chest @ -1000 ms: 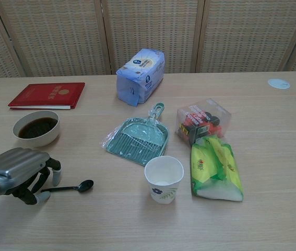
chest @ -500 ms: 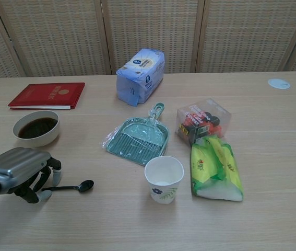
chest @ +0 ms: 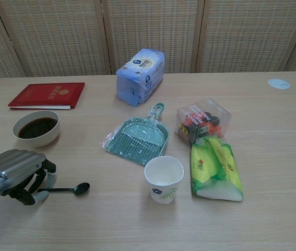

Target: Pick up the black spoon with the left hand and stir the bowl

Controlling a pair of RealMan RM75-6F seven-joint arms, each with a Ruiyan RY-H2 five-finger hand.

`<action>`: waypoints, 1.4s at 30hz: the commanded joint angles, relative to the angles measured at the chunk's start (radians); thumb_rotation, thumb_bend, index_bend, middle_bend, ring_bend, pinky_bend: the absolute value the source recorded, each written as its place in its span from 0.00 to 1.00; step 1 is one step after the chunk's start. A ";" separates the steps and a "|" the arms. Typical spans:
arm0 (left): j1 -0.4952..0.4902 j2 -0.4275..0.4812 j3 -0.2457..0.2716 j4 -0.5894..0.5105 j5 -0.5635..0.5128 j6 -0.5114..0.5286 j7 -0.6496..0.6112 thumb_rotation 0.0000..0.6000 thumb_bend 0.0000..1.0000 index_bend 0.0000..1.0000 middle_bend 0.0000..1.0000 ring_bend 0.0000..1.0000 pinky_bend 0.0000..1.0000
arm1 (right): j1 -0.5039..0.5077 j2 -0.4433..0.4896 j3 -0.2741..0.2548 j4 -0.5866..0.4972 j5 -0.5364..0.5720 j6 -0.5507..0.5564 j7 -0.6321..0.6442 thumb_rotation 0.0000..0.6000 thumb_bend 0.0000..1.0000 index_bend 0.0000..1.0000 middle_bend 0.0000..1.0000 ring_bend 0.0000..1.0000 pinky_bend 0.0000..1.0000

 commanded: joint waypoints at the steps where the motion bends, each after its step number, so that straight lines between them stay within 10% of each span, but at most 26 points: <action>1: 0.000 0.005 0.001 -0.005 0.000 0.003 -0.002 1.00 0.38 0.58 0.74 0.69 0.70 | 0.000 0.000 0.000 0.000 0.000 0.001 0.001 1.00 0.24 0.22 0.17 0.02 0.06; 42: -0.112 0.329 -0.036 -0.162 0.251 0.187 0.273 1.00 0.38 0.68 0.77 0.69 0.70 | 0.007 -0.004 0.004 0.006 -0.009 -0.008 0.013 1.00 0.24 0.22 0.17 0.02 0.06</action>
